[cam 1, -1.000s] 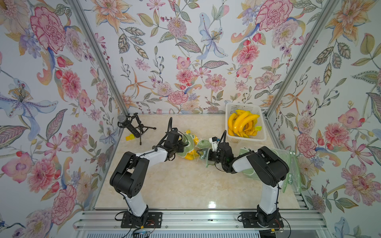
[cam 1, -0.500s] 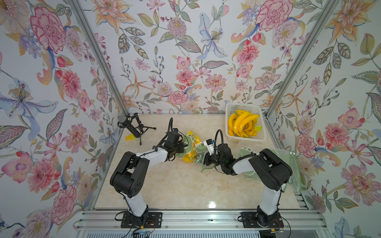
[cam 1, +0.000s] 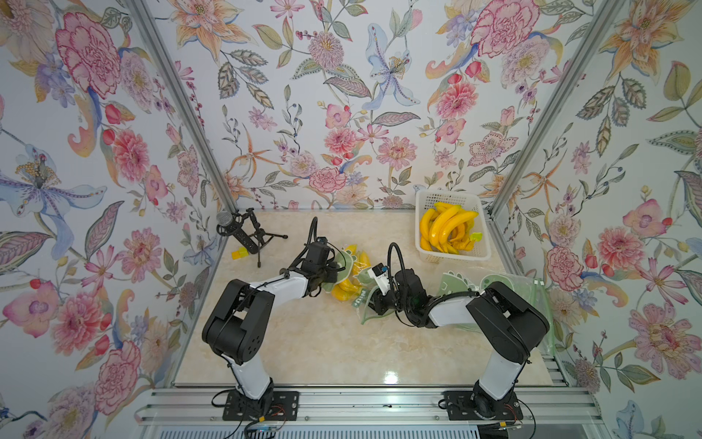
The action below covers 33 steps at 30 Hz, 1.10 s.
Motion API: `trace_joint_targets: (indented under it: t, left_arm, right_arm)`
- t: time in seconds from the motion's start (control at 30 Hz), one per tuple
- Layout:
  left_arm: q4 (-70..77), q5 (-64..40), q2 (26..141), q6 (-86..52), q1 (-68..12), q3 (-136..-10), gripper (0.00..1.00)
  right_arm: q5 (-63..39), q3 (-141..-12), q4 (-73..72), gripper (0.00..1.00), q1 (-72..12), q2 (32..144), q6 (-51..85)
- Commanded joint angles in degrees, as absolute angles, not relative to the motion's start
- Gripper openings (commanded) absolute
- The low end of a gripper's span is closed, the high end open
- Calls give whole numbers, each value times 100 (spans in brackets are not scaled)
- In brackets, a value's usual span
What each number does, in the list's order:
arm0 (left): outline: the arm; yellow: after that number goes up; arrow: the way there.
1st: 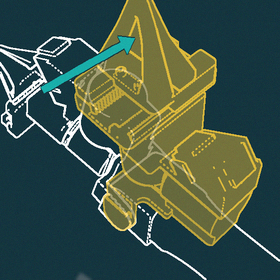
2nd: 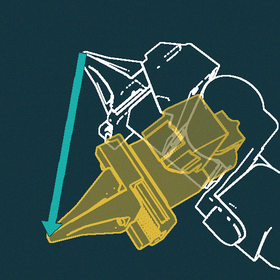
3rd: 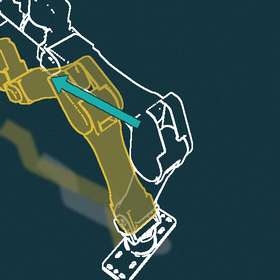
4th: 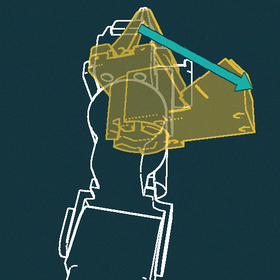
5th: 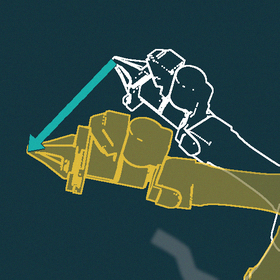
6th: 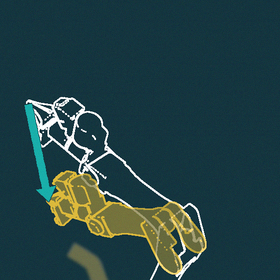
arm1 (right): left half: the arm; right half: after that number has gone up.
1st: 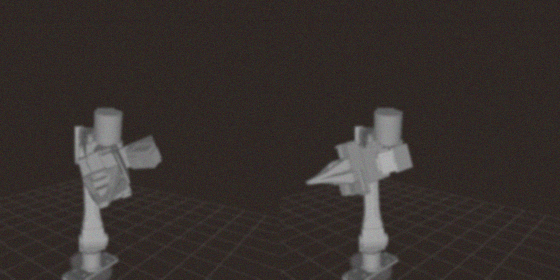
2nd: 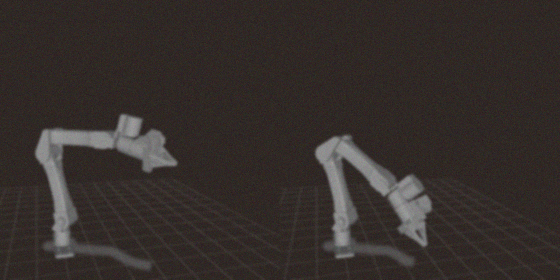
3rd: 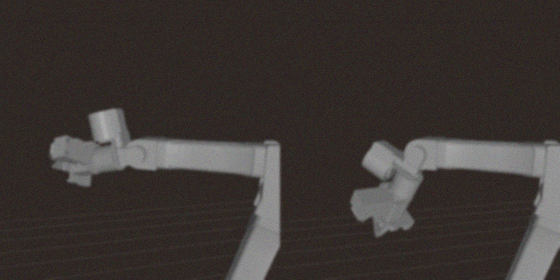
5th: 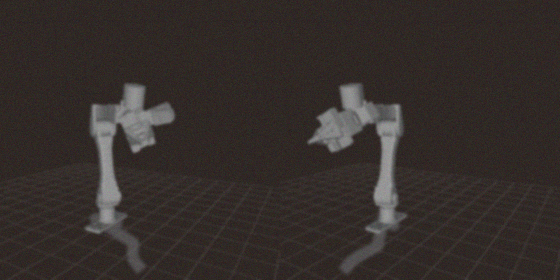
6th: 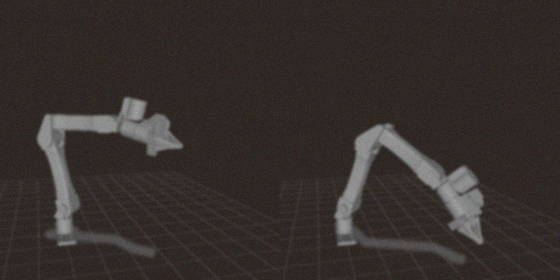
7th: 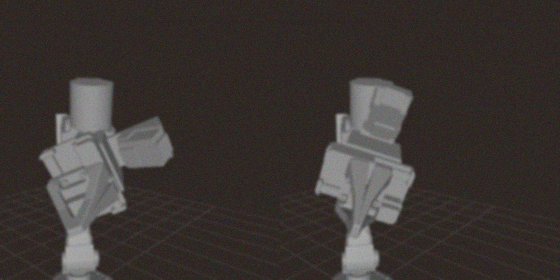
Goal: Open the zip-top bag and take out the banana
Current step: Pick up the banana from the zipper food storage bag.
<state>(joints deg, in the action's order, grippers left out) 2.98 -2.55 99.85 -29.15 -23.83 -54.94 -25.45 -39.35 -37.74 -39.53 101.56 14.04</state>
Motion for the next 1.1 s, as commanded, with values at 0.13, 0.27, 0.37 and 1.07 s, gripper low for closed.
trace_joint_targets:
  t: [0.13, 0.27, 0.37, 1.07]
  left_arm:
    - [0, -114, 9799, -2833, -2037, -5440, 0]
    - [-1, -126, 9756, -2814, -1894, -5415, 0]
    - [7, -170, 9754, -2829, -1830, -5405, 0]
    - [202, -598, 10098, -2905, -2171, -5337, 0]
  right_arm:
    - [-2686, -3616, -3980, 20, -3977, 9802, 938]
    - [-2797, -3450, -4034, 20, -3990, 9645, 756]
    - [-2802, -3359, -3960, 20, -3990, 9563, 567]
    - [-2790, -3857, -4177, 46, -4269, 10140, 281]
